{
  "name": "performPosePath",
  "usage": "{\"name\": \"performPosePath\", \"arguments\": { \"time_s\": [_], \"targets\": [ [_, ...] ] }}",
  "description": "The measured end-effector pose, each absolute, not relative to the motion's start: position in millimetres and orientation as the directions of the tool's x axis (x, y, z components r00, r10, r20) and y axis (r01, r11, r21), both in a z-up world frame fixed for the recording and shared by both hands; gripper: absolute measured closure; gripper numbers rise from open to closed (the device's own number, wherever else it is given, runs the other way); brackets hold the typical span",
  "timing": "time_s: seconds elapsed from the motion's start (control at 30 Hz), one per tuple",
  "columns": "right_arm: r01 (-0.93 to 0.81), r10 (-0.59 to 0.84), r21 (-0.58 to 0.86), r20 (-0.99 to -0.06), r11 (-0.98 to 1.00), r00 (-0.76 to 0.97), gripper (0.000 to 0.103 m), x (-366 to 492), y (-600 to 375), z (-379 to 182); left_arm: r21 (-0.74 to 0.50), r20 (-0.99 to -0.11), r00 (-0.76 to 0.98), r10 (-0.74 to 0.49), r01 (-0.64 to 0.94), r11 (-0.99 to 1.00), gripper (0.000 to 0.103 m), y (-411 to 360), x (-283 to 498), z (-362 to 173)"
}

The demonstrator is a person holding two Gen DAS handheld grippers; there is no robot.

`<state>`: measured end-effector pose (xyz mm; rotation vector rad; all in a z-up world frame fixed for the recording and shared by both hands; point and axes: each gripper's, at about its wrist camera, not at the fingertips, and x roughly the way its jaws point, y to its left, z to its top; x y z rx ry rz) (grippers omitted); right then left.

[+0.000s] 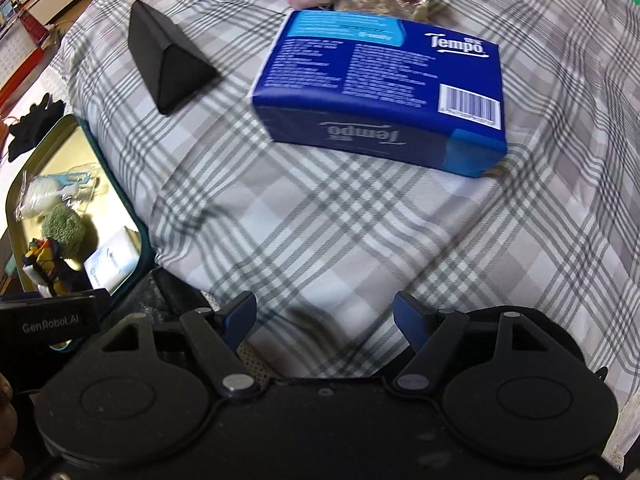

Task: Organize soft objects
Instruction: 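Withdraw both tools from the tray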

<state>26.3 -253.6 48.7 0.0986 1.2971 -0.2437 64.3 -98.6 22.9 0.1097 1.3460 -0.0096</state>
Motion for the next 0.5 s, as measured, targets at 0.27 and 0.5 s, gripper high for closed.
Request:
{"name": "performPosePath", "arguments": {
  "time_s": [0.27,0.5],
  "targets": [
    [0.262,-0.132,-0.065,-0.960,0.963,0.245,0.028,27,-266,47,0.084,-0.974,0.219,0.060,0.101,0.991,0.028,-116,66,22],
    [0.277,-0.136,-0.066,-0.961,0.959,0.241,0.028,28,-276,46,0.083,-0.975,0.214,0.057,0.117,0.990,0.028,-126,68,22]
  ]
}}
